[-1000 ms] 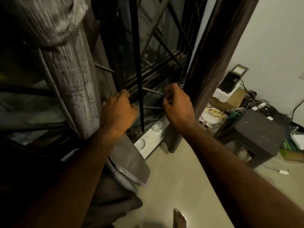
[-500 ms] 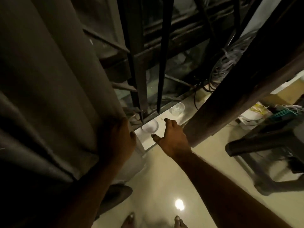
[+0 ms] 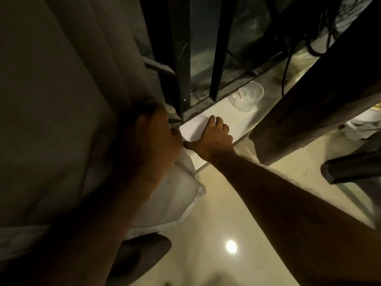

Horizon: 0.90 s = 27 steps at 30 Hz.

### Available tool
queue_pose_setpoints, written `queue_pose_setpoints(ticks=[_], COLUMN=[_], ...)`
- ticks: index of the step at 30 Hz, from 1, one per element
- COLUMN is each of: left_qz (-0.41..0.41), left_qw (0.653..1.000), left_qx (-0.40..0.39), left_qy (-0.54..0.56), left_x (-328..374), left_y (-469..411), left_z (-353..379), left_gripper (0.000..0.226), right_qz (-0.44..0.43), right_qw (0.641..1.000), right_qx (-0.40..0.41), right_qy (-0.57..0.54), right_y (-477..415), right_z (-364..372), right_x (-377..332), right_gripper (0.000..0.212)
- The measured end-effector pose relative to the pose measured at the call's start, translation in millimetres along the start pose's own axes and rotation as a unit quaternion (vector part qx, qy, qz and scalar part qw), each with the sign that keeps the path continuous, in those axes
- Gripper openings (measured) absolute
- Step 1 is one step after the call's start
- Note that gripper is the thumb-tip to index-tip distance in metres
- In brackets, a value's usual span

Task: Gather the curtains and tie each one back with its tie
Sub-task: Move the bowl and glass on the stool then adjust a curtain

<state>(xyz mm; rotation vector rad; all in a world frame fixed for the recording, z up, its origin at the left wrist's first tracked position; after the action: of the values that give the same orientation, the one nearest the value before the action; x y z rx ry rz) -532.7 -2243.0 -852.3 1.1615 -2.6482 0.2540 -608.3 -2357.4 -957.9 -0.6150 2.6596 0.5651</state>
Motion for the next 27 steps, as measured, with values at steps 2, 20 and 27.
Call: queue_pose_setpoints(ticks=[2,20,27], left_qz=[0.006,-0.016,0.054], left_qw=[1.0,0.994,0.983], left_qx=[0.005,-0.013,-0.02], left_qy=[0.023,0.106,0.175], left_x=[0.2,18.8,102.0], left_y=[-0.3,-2.8,7.6], left_z=[5.1,-1.9,-65.3], left_gripper=[0.035,0.025,0.021], right_qz=[0.0,0.009,0.023], right_qw=[1.0,1.0,0.998], right_qx=[0.023,-0.024,-0.045], right_qy=[-0.003,0.005,-0.025], right_y=[-12.7,1.7,68.6], right_z=[9.6,-36.4,-178.4], right_x=[1.4,23.0,49.8], right_gripper=[0.125,0.109,0.096])
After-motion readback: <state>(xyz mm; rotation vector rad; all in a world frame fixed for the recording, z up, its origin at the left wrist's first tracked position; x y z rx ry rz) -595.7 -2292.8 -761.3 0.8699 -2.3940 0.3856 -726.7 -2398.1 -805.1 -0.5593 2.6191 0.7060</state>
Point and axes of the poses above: each hand's wrist, its own y-axis away from the middle knuckle, its own z-axis out of the palm, x = y × z, the point moved 1 cm from there along -y, towards the middle knuckle
